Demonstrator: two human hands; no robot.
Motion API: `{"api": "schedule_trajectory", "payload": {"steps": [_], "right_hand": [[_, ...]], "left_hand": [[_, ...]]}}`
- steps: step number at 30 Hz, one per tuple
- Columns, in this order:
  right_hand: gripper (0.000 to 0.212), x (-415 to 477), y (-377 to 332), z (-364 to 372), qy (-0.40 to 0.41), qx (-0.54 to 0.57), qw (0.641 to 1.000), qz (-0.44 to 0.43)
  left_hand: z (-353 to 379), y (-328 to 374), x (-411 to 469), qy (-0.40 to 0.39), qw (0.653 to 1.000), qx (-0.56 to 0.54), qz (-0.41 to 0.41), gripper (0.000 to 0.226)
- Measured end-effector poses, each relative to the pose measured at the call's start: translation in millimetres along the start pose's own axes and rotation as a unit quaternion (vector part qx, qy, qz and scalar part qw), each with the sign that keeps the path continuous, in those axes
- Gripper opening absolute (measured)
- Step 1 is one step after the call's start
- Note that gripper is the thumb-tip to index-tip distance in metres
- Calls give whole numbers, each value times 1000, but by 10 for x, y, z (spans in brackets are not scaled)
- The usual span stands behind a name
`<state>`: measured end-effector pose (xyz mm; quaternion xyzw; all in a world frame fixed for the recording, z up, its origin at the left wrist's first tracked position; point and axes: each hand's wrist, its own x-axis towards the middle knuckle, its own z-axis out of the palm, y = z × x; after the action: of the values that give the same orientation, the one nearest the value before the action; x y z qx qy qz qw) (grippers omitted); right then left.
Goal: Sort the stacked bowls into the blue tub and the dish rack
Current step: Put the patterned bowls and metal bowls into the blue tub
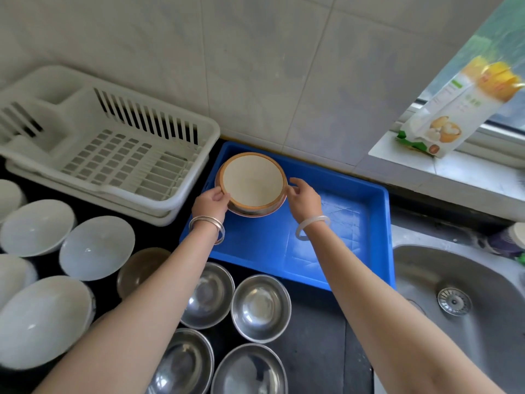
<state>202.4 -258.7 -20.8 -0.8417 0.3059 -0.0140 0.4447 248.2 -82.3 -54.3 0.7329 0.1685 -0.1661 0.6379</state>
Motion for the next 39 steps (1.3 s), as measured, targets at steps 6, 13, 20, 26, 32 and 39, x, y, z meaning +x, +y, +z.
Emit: {"api": "schedule_trajectory", "payload": {"steps": [6,13,20,26,32,39], "right_hand": [[25,-598,267,-224,-30,54,998,-8],[12,-1408,906,-237,-70,25,996,45],[20,-1789,1318,-30,-127,-61,984,106],[16,-1729,1343,155,-141,103,967,184],[19,-1777,1344,2,-111,111,969,189],[31,-1848,1257,-302,-105,108,978,143]], "left_hand": [[-164,-311,-704,-32,993,110,5,37],[-178,-621,-1344,-55,988,142,28,36],[-360,-1074,-1845,-86,963,256,9,25],[-391,-1163,-1932,-112,933,342,18,17],[-407,-1245,-1922,-133,911,391,17,12],[-371,-1266,-1897,-118,914,387,15,13]]}}
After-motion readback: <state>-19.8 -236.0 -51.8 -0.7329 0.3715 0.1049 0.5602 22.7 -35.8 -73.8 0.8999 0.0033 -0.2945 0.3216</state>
